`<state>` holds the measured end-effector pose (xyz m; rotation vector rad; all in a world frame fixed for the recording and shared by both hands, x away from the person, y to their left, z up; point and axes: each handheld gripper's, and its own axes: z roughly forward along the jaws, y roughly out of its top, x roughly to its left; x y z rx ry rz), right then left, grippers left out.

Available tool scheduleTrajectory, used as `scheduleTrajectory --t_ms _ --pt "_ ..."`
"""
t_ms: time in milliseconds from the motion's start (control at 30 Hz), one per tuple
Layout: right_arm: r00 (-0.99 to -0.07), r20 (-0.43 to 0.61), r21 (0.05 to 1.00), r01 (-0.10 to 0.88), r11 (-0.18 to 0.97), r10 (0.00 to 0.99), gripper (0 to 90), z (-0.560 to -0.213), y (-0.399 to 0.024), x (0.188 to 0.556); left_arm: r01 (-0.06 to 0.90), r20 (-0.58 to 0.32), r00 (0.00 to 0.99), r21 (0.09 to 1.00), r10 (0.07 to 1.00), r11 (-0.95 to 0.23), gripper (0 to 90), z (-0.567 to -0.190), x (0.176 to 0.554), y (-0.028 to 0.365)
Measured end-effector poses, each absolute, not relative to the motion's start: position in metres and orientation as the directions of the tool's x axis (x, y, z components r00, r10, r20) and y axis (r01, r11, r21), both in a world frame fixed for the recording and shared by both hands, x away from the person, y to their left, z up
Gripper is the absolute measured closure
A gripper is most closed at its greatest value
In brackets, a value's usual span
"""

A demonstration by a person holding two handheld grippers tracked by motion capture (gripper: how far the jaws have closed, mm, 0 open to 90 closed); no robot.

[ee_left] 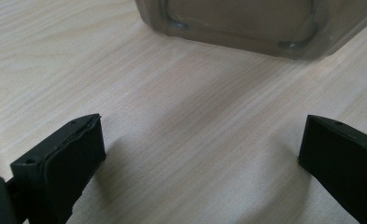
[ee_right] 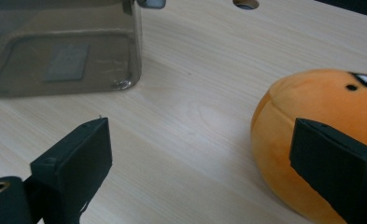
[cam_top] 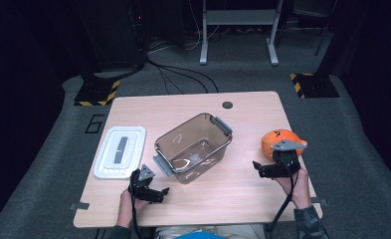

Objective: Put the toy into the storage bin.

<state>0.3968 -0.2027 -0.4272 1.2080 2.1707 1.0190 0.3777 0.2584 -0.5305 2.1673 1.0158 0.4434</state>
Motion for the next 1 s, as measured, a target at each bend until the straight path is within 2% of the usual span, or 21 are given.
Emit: scheduleTrajectory --t_ms 267,400,800,1000 --pt "-0.493 -0.039 0.784 0.525 0.332 0.869 4.5 -0.407 -0.212 0.411 0.541 0.003 0.634 0.713 0.773 -0.447 0.1 -0.531 0.379 0.256" --pt "-0.47 -0.036 0.788 0.53 0.314 0.882 0.9 -0.402 -0.215 0.418 0.544 0.002 0.635 0.709 0.772 -0.45 0.1 -0.53 0.38 0.256" --pt "-0.42 -0.014 0.762 0.583 0.282 0.907 0.0 -0.404 -0.228 0.444 0.538 0.01 0.633 0.712 0.774 -0.45 0.2 -0.53 0.38 0.256" --pt "-0.368 0.018 0.726 0.644 0.241 0.929 0.0 -0.409 -0.244 0.47 0.544 0.006 0.63 0.71 0.776 -0.447 0.3 -0.53 0.38 0.256"
